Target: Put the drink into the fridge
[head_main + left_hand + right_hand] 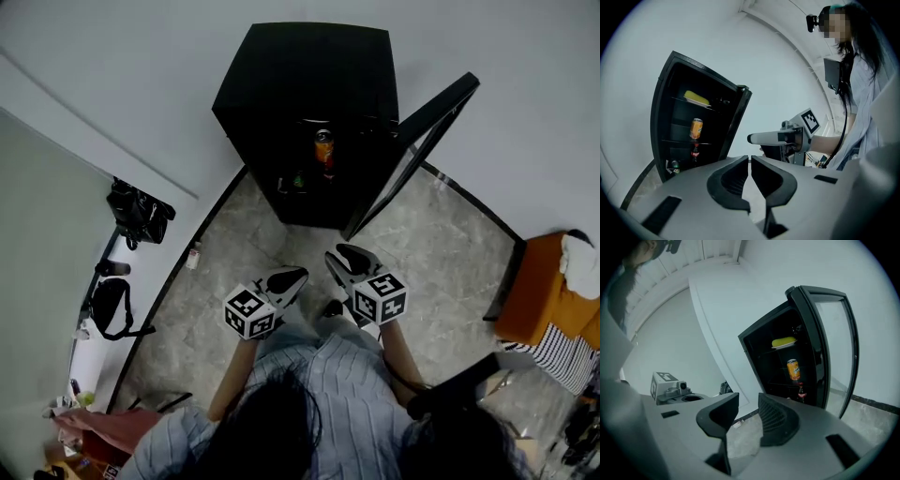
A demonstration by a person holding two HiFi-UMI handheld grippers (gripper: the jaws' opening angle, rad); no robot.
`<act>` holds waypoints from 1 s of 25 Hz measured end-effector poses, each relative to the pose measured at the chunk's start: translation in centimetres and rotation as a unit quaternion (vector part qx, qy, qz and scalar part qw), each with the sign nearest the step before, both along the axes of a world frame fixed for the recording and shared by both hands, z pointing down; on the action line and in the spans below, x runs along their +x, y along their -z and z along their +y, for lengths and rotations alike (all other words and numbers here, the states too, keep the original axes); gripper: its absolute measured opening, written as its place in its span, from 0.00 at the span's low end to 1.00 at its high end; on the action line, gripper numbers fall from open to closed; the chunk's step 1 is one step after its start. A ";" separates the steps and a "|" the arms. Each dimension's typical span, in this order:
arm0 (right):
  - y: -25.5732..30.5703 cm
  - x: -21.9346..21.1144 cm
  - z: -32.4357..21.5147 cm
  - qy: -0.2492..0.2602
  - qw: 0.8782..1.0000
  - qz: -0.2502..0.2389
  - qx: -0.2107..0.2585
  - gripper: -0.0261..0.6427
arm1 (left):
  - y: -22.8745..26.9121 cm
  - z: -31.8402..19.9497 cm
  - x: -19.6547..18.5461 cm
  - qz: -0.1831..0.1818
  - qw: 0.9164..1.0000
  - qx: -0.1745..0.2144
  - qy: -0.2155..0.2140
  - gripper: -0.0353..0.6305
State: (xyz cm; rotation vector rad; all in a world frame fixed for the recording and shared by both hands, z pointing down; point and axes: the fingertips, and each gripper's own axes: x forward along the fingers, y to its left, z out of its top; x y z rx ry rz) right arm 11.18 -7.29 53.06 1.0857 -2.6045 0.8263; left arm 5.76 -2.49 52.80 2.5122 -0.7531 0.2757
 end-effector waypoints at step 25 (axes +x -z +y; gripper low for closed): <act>-2.0 -3.5 4.8 -0.002 1.000 -0.009 -0.030 0.23 | -1.0 6.6 -3.3 -0.024 0.999 -0.018 -0.011 0.07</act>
